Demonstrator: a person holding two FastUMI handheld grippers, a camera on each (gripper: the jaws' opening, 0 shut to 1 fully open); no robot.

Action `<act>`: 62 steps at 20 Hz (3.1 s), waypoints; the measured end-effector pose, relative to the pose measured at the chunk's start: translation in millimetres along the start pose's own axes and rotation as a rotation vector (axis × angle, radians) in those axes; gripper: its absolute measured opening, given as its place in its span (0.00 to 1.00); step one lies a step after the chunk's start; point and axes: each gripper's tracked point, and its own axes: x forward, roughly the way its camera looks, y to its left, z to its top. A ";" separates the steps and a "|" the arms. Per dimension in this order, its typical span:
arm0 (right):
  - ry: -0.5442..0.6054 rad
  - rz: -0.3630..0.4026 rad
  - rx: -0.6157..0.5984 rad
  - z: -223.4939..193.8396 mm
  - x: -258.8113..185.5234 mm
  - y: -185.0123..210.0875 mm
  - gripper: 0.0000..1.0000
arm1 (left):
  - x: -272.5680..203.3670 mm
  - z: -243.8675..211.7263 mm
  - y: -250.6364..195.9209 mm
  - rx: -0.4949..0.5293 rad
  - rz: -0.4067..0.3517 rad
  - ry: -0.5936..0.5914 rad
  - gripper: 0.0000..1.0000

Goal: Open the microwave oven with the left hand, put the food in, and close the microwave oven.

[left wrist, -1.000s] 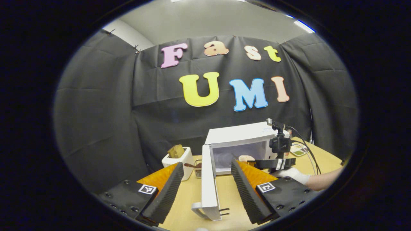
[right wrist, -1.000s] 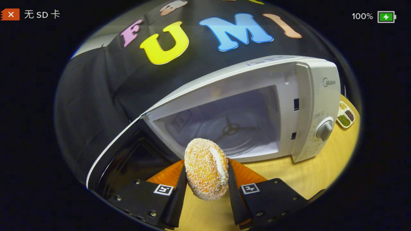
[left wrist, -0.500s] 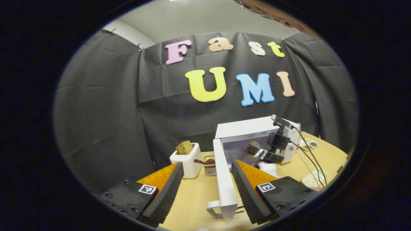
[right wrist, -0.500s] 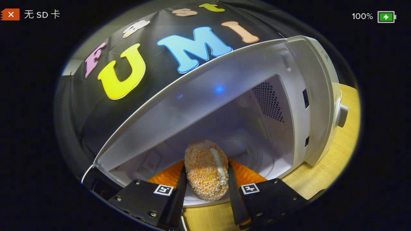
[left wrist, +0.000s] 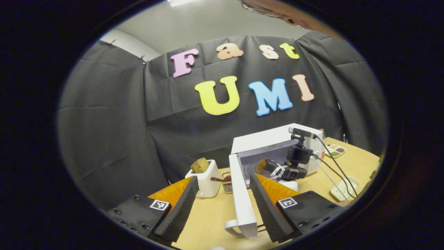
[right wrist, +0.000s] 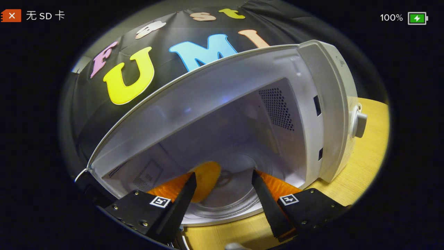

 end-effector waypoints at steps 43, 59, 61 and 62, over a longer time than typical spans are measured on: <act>0.088 0.172 -0.449 223.6 -366.1 -178.5 0.98 | -2.9 -150.9 -98.3 -0.026 -0.071 0.156 0.94; 0.099 0.020 -0.470 263.9 -363.3 -269.6 0.98 | 109.4 -104.7 -294.9 -0.018 -0.300 0.082 0.95; 0.108 -0.004 -0.468 265.8 -359.0 -275.4 0.98 | 122.7 -100.8 -303.6 -0.005 -0.309 0.072 0.96; 0.113 -0.005 -0.462 264.4 -358.8 -276.1 0.98 | 130.1 -97.9 -309.1 0.000 -0.310 0.065 0.98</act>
